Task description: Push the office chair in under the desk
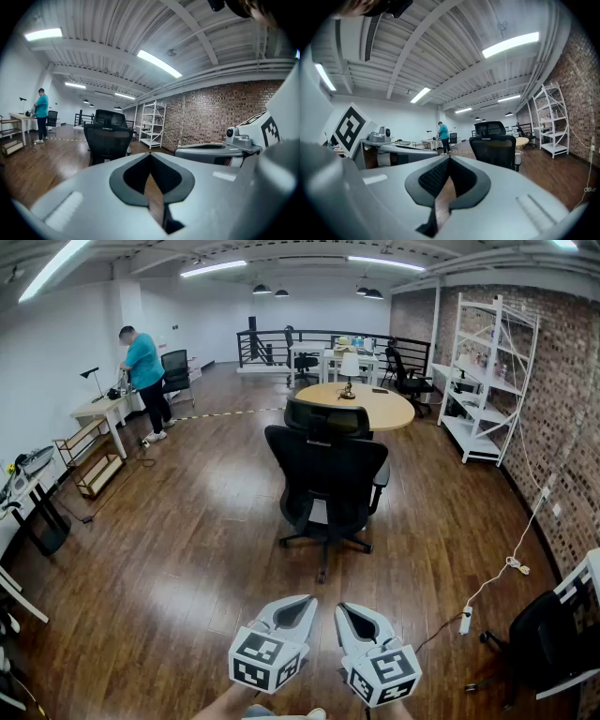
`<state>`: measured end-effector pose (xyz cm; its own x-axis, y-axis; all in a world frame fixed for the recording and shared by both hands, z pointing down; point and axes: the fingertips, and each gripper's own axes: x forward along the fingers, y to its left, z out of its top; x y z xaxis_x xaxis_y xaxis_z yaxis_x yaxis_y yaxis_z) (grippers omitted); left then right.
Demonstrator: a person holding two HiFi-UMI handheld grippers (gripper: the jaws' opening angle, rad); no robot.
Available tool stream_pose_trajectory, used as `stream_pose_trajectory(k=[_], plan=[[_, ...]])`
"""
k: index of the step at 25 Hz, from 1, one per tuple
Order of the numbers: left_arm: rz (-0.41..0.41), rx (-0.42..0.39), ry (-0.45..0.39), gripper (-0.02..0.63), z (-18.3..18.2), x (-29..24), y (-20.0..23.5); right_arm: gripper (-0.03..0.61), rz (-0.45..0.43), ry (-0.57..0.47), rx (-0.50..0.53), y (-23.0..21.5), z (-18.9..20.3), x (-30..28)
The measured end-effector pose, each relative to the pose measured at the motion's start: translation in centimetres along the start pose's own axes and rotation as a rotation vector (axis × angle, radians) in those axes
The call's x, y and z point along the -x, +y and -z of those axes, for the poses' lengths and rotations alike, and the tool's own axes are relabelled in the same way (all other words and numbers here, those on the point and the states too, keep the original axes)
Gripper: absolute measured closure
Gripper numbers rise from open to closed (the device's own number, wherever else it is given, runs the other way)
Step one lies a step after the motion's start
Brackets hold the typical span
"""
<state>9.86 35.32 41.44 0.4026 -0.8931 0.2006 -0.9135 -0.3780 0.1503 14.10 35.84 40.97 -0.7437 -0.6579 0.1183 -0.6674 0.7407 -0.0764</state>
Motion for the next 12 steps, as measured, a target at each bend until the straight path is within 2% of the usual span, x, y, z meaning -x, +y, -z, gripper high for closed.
stream_pose_trajectory(k=[4, 12], plan=[[-0.013, -0.012, -0.010, 0.598, -0.6, -0.8, 0.0, 0.578, -0.022, 0.001, 0.041, -0.9, -0.3, -0.5], [-0.015, -0.025, -0.010, 0.598, -1.0, -3.9, 1.7, 0.578, -0.031, -0.013, 0.039, -2.9, -0.4, -2.9]])
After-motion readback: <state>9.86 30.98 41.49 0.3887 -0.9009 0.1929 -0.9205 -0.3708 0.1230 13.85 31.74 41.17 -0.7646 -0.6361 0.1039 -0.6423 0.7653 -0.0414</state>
